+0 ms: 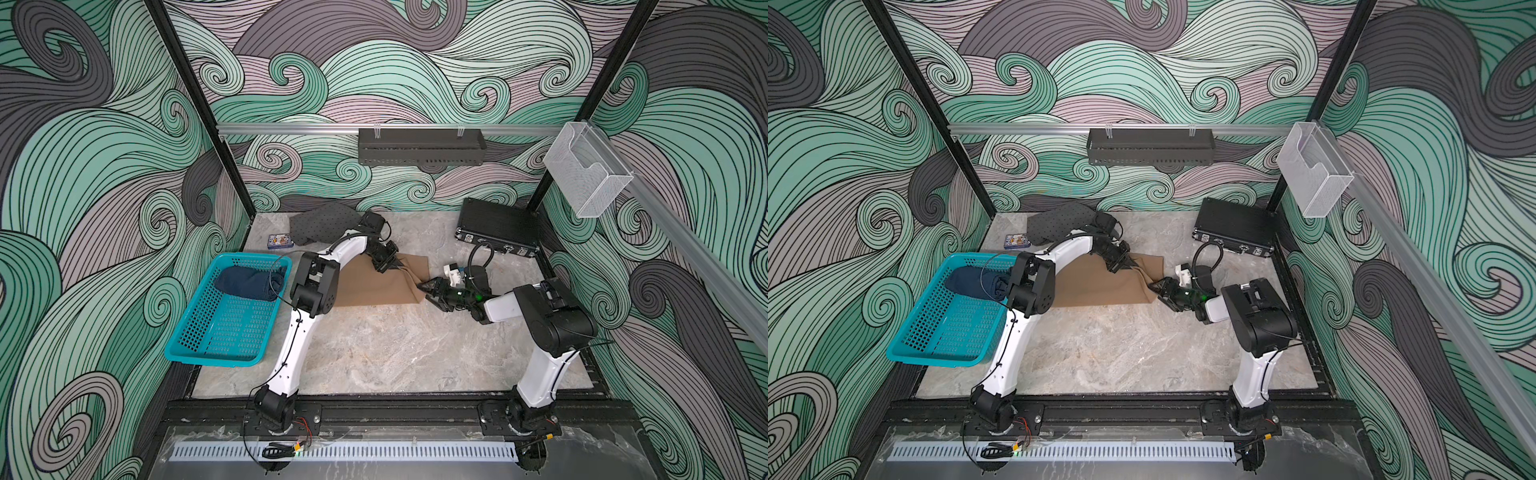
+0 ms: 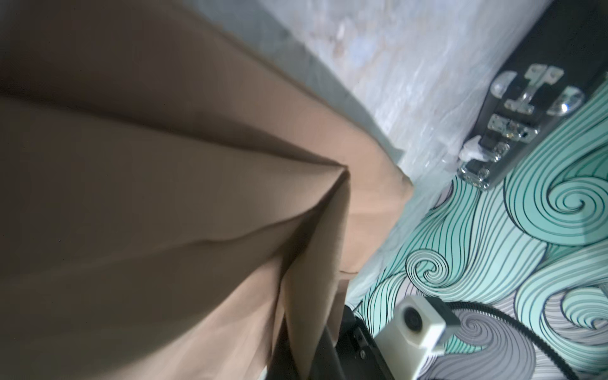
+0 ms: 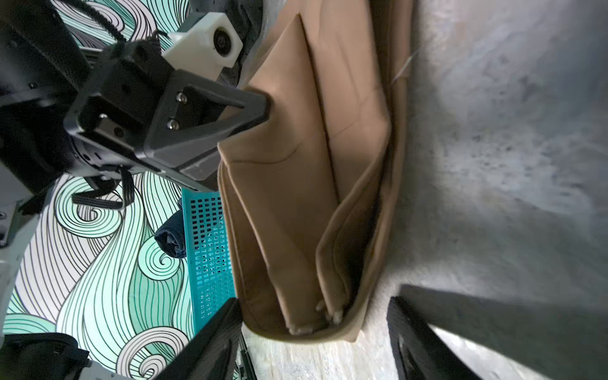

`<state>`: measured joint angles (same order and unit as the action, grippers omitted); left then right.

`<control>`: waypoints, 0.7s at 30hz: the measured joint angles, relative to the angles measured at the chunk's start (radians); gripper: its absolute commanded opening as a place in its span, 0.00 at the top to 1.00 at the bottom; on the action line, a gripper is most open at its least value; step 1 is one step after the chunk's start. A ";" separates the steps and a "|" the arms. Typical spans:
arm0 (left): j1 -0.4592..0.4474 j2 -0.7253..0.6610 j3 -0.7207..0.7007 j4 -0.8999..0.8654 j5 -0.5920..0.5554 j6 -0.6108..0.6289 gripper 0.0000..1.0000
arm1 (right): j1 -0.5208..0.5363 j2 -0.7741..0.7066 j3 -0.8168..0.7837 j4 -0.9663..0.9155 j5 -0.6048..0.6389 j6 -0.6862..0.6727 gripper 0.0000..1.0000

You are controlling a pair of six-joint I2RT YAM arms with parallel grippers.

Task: Roll up the skirts
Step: Roll the skirt at the center of the board.

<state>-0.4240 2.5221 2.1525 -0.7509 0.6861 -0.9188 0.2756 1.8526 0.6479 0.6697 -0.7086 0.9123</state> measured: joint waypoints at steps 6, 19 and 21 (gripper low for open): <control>-0.011 0.101 0.179 -0.127 -0.042 0.040 0.95 | -0.001 0.013 0.034 -0.022 0.001 -0.046 0.26; -0.011 0.140 0.262 -0.180 -0.053 0.072 0.85 | -0.016 0.125 0.158 -0.068 -0.011 -0.106 0.73; -0.011 0.143 0.269 -0.183 -0.056 0.075 0.80 | -0.016 0.139 0.162 -0.069 -0.011 -0.105 0.81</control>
<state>-0.4355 2.6652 2.4218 -0.9337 0.6300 -0.8436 0.2596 1.9915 0.8097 0.6003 -0.7193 0.8074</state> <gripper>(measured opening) 0.170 0.246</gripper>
